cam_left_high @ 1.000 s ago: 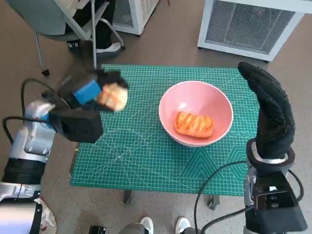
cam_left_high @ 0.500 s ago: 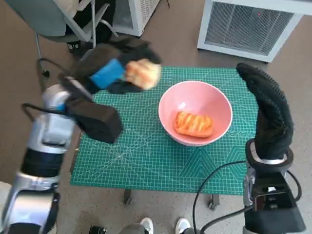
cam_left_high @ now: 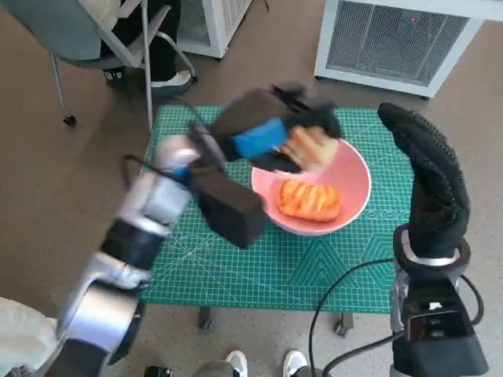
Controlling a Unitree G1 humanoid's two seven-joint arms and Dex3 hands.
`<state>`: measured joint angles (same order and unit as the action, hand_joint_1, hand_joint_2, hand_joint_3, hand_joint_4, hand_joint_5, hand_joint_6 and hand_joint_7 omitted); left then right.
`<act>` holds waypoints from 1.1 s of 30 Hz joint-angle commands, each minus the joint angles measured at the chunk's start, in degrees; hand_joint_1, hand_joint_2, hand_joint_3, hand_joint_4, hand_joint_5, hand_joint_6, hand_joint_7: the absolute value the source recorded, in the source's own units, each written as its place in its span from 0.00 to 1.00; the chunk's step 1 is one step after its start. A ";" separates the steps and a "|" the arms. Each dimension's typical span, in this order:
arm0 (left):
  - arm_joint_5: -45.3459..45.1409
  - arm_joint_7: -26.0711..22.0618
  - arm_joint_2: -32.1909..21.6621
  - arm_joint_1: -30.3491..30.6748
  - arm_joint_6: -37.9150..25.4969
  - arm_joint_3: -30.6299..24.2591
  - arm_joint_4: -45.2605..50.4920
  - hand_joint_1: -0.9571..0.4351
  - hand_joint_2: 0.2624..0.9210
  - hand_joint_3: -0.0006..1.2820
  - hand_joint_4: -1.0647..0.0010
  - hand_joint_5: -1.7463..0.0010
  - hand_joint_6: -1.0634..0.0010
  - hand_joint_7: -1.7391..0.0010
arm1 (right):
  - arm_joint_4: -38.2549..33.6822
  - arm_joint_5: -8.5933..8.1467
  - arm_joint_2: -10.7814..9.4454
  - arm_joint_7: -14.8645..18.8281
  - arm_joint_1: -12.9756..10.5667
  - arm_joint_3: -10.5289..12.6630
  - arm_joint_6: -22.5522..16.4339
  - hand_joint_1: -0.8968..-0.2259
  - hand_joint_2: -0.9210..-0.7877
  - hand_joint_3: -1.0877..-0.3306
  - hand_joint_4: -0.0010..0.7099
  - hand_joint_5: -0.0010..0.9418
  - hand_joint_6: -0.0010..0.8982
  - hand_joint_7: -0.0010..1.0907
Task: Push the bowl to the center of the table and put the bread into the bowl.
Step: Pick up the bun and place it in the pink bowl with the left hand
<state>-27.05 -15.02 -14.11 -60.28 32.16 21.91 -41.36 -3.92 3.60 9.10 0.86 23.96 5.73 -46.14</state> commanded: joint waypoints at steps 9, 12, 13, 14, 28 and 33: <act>-4.21 -3.75 4.14 -4.63 -2.13 5.26 -12.92 0.60 1.00 0.10 0.70 0.87 0.65 0.79 | 1.31 -0.13 0.34 -0.18 -2.92 1.09 0.44 0.74 0.00 0.75 0.61 0.00 0.13 0.69; -3.81 -6.39 4.06 -4.31 -3.90 5.31 -12.25 0.54 1.00 0.08 0.77 0.96 0.69 0.89 | 1.58 -0.07 0.36 -0.22 -3.25 1.33 0.36 0.74 0.00 0.76 0.61 0.00 0.13 0.68; -3.68 -6.91 4.00 -4.16 -4.26 5.25 -11.91 0.53 1.00 0.07 0.78 0.96 0.69 0.90 | 1.62 -0.05 0.37 -0.22 -3.33 1.40 0.34 0.74 0.00 0.76 0.61 0.00 0.13 0.68; -3.25 -7.28 3.86 -3.77 -4.46 4.89 -11.32 0.51 1.00 0.09 0.81 0.98 0.71 0.92 | 1.64 0.07 0.40 -0.30 -3.41 1.55 0.34 0.74 0.00 0.76 0.61 0.00 0.13 0.68; 7.24 -6.15 2.72 1.63 2.69 -3.20 -9.17 0.43 1.00 0.06 0.90 1.00 0.78 0.98 | 0.02 0.80 0.57 -0.96 -3.25 2.92 -0.57 0.73 0.00 0.76 0.61 0.00 0.15 0.66; 12.71 -4.94 2.41 4.68 9.07 -7.66 -8.99 0.38 1.00 0.13 0.90 1.00 0.80 0.99 | -0.88 0.11 0.70 -0.70 -2.53 2.80 -0.43 0.73 0.00 0.76 0.61 0.00 0.15 0.66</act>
<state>-17.48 -20.84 -11.03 -57.91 37.88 16.83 -50.63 -3.60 4.34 9.21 0.16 21.56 8.41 -46.87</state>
